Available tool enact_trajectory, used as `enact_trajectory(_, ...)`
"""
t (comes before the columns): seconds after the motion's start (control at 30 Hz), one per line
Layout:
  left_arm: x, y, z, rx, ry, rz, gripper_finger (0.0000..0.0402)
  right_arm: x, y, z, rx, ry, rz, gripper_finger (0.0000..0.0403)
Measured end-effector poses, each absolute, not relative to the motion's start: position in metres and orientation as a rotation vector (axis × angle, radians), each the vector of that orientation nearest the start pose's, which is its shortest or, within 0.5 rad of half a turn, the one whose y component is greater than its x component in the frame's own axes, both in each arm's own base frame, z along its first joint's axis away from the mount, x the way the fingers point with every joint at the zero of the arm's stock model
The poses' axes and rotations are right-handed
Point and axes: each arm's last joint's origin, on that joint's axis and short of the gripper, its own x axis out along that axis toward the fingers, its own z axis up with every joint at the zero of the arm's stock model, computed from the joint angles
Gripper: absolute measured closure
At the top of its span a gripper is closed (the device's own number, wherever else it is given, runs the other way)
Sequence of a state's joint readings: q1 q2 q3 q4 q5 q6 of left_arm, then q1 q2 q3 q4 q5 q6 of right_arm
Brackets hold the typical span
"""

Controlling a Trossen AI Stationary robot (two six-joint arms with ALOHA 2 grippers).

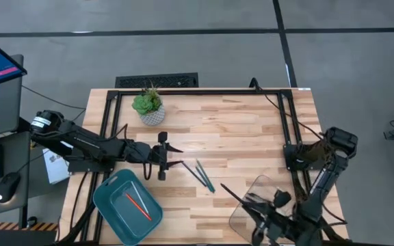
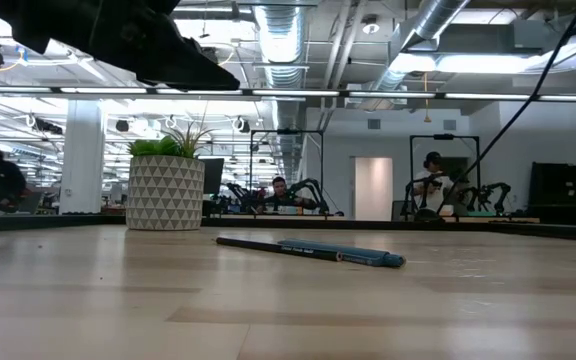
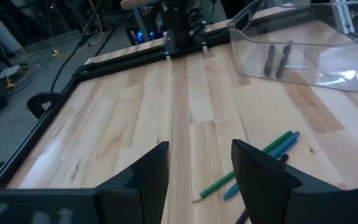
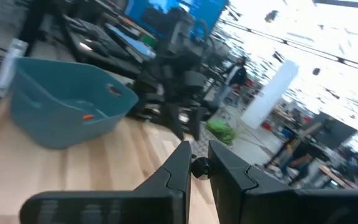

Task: Sort pens & pencils
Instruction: Put the black pen into the transparent bin

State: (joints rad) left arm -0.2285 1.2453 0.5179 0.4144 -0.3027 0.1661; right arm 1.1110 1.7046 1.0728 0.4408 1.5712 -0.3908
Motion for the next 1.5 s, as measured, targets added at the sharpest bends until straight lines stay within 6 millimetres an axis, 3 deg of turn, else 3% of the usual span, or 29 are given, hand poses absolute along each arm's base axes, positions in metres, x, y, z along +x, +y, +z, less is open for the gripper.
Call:
enact_trajectory(0.27, 0.245, -0.044, 0.206, 0.202, 0.309, 0.062, 0.0236, 0.138, 0.32, 0.268, -0.532, 0.087, -0.314, 0.0336)
enact_trajectory(0.43, 0.245, -0.044, 0.205, 0.176, 0.316, 0.064, 0.0236, 0.114, 0.305, 0.275, -0.412, 0.055, -0.263, 0.0336)
enact_trajectory(0.7, 0.244, -0.044, 0.201, 0.145, 0.361, 0.069, 0.0236, 0.08, 0.274, 0.262, -0.225, 0.021, -0.182, 0.0336)
enact_trajectory(0.9, 0.243, -0.044, 0.2, 0.122, 0.37, 0.074, 0.0236, 0.054, 0.262, 0.262, -0.076, 0.003, -0.094, 0.0336)
enact_trajectory(1.17, 0.243, -0.044, 0.2, 0.08, 0.368, 0.08, 0.0236, 0.034, 0.262, 0.256, -0.031, 0.0, -0.021, 0.0336)
enact_trajectory(1.5, 0.242, -0.044, 0.198, 0.082, 0.395, 0.079, 0.0236, 0.031, 0.252, 0.235, 0.038, 0.002, -0.006, 0.0336)
